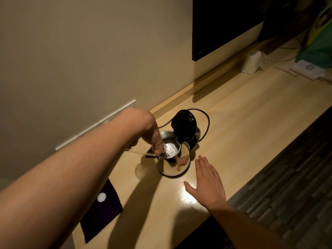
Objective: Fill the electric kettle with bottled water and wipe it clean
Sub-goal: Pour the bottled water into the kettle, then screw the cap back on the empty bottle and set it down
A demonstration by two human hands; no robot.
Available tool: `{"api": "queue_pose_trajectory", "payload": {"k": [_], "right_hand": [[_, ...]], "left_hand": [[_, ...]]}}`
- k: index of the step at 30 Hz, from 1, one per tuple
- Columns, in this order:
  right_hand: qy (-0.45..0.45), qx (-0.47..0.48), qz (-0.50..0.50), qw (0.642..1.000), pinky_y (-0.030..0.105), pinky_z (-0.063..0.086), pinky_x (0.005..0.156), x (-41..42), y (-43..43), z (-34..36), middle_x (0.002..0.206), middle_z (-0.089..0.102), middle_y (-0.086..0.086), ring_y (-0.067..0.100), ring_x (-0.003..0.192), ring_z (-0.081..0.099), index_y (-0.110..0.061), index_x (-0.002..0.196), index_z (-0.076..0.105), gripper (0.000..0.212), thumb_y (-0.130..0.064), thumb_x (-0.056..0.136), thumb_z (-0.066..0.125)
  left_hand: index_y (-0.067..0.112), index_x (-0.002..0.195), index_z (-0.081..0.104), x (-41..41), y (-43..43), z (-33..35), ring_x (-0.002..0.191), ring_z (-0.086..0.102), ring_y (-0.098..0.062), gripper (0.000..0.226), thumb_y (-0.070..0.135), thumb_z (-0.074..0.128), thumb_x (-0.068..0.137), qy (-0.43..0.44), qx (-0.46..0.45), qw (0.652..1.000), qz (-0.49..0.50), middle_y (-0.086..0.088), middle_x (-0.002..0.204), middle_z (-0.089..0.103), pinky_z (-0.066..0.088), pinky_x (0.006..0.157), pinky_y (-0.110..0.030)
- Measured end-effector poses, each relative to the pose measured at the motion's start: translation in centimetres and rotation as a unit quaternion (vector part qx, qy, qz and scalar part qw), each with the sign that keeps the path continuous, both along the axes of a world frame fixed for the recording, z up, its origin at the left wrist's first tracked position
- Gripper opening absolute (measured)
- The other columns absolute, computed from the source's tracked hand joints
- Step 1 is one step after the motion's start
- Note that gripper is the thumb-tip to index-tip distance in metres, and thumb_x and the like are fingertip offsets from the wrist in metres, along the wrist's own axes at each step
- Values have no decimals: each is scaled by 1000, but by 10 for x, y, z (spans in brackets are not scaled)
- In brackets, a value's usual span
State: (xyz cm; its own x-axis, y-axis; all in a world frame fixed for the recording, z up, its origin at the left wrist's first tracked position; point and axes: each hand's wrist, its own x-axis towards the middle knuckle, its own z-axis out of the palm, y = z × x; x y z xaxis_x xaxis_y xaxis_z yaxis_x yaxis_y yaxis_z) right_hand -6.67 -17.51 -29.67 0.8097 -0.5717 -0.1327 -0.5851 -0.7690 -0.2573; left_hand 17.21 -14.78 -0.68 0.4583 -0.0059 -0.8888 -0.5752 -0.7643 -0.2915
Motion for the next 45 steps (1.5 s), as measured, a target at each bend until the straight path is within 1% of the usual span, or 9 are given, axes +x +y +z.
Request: {"api": "queue_pose_trajectory", "payload": {"k": [2,5,8,12,19,23,27,35,45], "right_hand": [[-1,2,0,1000,37,1,128,0,0,-1,173,-4,5,17,159,-11,-12,165,11,103,-81,91,29],[-6,7,-2,1000,38,4,128,0,-1,-2,173,-2,5,17,160,-9,-13,165,12,103,-81,91,29],[-2,6,-2,1000,37,3,127,0,-1,-3,173,-1,5,16,159,-9,-13,165,13,103,-82,90,30],[-2,-4,-6,1000,37,3,127,0,-1,-5,174,1,5,16,159,-8,-14,165,15,103,-82,91,30],[-33,38,-21,999,36,10,126,-2,-4,-5,175,8,-2,12,160,-3,-21,164,20,98,-80,89,38],[-118,170,-91,974,35,28,120,-5,7,30,165,35,-12,12,152,30,-37,155,36,73,-69,91,51],[-256,355,-130,890,36,56,100,1,49,97,129,59,-30,0,119,61,-58,121,55,36,-62,85,56],[-304,532,-84,786,22,55,93,53,126,196,134,62,-18,-1,120,61,-47,132,52,63,-83,80,53],[-246,498,-25,831,12,49,86,107,157,205,117,67,-4,-1,107,64,-26,127,57,50,-63,95,49]], "left_hand": [[-4,156,28,3,5,-1,80,67,-44,103,47,79,82,6,-11,1000,-4,-35,142,51,57,65,-47],[-10,117,55,12,20,1,50,72,-33,83,56,82,73,19,-98,995,17,-27,95,70,56,45,-33],[-1,90,67,11,52,-1,48,72,-22,67,62,79,69,60,-222,971,65,-10,62,76,55,46,-25],[6,84,71,-10,96,-26,53,67,-15,78,79,68,60,72,-368,922,98,-3,63,76,56,58,-30],[19,74,63,-57,148,-83,68,62,-22,41,59,72,79,138,-630,715,270,-3,70,64,51,73,-39],[-7,94,64,-81,161,-98,72,70,-27,73,64,74,77,120,-689,627,345,-14,77,72,59,72,-38],[-10,100,63,-107,167,-102,74,68,-37,103,89,54,75,82,-714,541,436,-30,80,68,60,77,-50],[33,99,77,-133,173,-97,94,78,-17,98,105,19,66,-20,-668,483,565,-5,95,82,58,84,-36],[28,103,76,-98,235,-103,100,75,-19,102,99,9,75,-138,-624,487,596,0,100,81,55,99,-53]]}}
